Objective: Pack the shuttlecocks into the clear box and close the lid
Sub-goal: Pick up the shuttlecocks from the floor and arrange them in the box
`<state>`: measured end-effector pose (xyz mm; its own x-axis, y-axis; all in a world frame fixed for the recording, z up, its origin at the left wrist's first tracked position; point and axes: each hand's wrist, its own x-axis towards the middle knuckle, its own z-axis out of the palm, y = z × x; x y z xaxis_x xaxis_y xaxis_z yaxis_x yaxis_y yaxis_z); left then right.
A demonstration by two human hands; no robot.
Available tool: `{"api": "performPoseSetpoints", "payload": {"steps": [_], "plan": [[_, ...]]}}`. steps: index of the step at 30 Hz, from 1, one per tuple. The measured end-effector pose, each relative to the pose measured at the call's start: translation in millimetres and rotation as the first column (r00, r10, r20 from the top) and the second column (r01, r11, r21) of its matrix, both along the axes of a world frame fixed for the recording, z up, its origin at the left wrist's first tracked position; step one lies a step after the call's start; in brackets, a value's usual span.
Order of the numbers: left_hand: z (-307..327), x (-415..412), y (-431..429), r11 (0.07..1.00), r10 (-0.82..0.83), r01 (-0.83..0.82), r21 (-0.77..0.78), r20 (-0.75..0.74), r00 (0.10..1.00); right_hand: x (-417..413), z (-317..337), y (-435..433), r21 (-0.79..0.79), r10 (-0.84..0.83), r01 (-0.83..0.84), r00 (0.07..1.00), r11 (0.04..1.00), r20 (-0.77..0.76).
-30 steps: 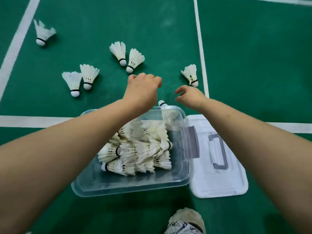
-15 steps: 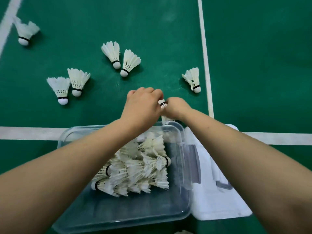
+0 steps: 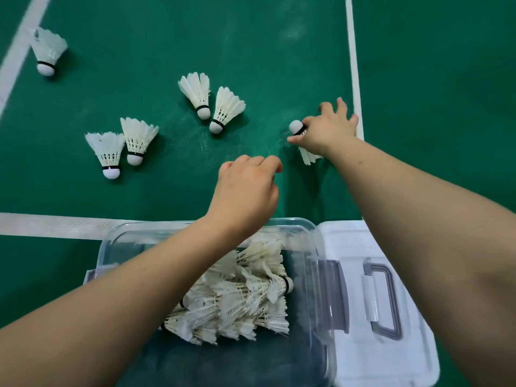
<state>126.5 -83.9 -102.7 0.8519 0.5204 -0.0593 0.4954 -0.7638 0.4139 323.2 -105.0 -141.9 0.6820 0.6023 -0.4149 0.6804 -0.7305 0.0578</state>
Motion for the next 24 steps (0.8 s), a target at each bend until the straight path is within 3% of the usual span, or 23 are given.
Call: {"api": "performPoseSetpoints", "payload": {"steps": [7, 12, 17, 21, 24], "plan": [[-4, 0, 4, 0.999, 0.003, -0.001, -0.04, 0.07, 0.998, 6, -2, 17, -0.194, -0.014, -0.003, 0.996, 0.981, -0.086], [-5, 1, 6, 0.998, 0.002, 0.007, -0.066, 0.127, 0.992, 1, -7, 21, -0.271, -0.03, 0.013, 0.998, 0.963, -0.059], [-3, 1, 12, 0.97, 0.164, -0.112, -0.217, 0.238, 0.957, -16, 6, 55, -0.212, 0.052, -0.067, 0.996, 0.975, -0.077], [2, -2, 12, 0.923, 0.319, -0.21, -0.323, 0.336, 0.886, -34, 28, 98, -0.157, 0.251, -0.266, 0.962, 0.951, -0.111], [3, -4, 11, 0.881, 0.421, -0.267, -0.39, 0.393, 0.817, -47, 39, 122, -0.106, 0.256, -0.274, 0.954, 0.956, -0.155]]}}
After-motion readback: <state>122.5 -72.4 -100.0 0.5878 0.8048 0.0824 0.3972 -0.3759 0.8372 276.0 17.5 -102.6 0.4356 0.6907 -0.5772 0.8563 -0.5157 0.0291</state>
